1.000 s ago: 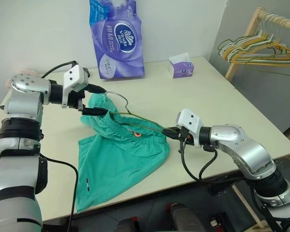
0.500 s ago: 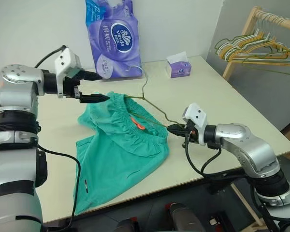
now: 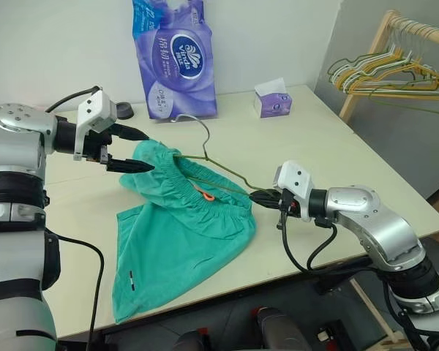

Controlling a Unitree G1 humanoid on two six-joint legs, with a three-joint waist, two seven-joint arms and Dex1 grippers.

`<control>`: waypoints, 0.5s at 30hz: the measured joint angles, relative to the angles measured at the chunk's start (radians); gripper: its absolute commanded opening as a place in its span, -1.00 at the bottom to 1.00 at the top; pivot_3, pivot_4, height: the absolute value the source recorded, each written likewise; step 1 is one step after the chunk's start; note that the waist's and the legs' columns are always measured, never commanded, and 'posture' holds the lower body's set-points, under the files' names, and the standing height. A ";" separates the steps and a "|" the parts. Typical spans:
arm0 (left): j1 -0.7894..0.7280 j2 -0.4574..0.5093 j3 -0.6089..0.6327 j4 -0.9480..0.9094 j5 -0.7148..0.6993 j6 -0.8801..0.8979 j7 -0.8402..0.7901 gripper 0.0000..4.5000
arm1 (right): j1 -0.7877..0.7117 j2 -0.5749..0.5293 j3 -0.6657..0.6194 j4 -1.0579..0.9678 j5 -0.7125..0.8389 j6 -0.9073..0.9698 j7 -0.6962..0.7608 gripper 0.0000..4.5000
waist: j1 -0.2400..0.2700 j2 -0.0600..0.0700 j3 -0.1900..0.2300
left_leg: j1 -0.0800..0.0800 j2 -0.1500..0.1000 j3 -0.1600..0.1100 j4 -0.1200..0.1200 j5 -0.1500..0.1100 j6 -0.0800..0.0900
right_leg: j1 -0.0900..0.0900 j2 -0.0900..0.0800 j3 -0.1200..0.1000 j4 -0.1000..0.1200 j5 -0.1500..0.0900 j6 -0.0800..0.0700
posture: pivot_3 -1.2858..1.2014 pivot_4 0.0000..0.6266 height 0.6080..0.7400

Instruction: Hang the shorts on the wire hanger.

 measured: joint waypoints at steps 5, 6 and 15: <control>0.033 -0.014 -0.049 -0.033 -0.020 -0.021 -0.001 0.99 | 0.005 -0.013 0.015 -0.028 -0.013 -0.038 0.024 -1.00 | -0.001 0.000 0.000 | 0.001 0.000 0.000 0.000 0.000 0.000 | 0.000 0.000 0.000 0.001 0.000 0.000 | -0.16 -0.82 1.00; 0.055 -0.014 -0.067 -0.053 -0.036 -0.019 -0.001 0.99 | 0.005 -0.014 0.015 -0.029 -0.013 -0.039 0.026 -1.00 | -0.001 0.000 0.000 | 0.001 0.001 0.000 0.000 0.000 0.000 | 0.000 0.000 0.000 0.001 0.000 0.000 | -0.16 -0.82 1.00; 0.117 0.003 -0.114 -0.135 -0.091 0.012 0.002 0.91 | -0.004 -0.009 0.014 -0.028 -0.010 -0.029 0.040 -1.00 | -0.002 0.000 0.000 | 0.000 0.001 0.000 0.000 0.000 0.000 | -0.002 0.000 0.000 0.002 0.000 0.000 | -0.15 -0.82 1.00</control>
